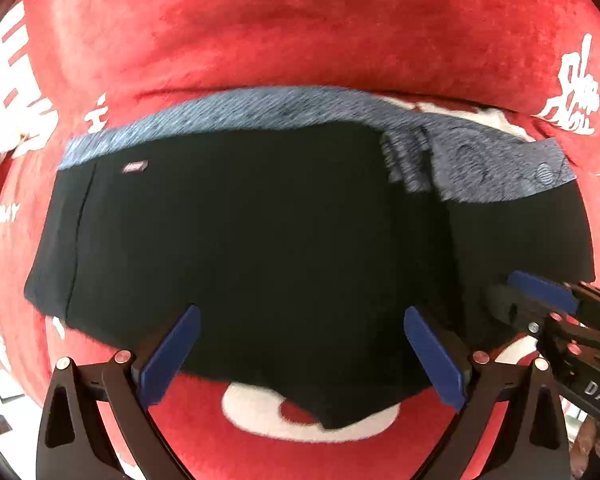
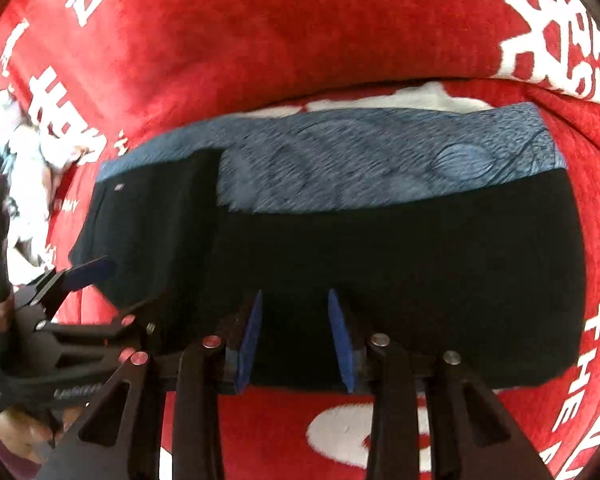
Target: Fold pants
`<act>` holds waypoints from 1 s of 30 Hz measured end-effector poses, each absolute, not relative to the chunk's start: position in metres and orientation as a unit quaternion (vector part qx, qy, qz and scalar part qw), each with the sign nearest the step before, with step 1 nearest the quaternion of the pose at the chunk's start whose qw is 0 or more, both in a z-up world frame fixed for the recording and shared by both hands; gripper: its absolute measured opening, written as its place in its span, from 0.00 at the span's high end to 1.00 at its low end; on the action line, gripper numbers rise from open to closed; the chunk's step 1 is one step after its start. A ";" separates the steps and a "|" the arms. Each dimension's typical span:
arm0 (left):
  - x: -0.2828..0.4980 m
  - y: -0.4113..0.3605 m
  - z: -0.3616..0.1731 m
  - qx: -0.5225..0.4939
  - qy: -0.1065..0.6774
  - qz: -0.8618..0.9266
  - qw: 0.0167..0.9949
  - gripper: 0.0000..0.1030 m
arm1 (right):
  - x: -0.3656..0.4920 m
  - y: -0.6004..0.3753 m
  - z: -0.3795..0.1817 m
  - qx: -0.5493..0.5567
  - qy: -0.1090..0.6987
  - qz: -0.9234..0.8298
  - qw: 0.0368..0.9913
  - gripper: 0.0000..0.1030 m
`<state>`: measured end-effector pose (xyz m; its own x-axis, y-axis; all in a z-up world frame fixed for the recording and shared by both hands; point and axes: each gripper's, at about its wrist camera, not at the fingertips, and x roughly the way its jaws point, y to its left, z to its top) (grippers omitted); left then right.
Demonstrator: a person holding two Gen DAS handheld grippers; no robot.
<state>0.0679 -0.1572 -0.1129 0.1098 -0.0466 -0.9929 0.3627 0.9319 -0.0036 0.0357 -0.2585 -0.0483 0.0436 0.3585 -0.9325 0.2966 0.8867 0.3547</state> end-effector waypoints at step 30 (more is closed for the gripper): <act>0.068 -0.104 -0.121 0.068 0.679 -0.129 0.720 0.01 | 0.027 -0.171 -0.029 0.036 0.729 0.109 0.675 0.81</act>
<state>0.0683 -0.1043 -0.1213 0.0454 -0.0939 -0.9945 0.2790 0.9572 -0.0776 0.0272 -0.1707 -0.0290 -0.0868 0.1995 -0.9760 -0.0942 0.9737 0.2074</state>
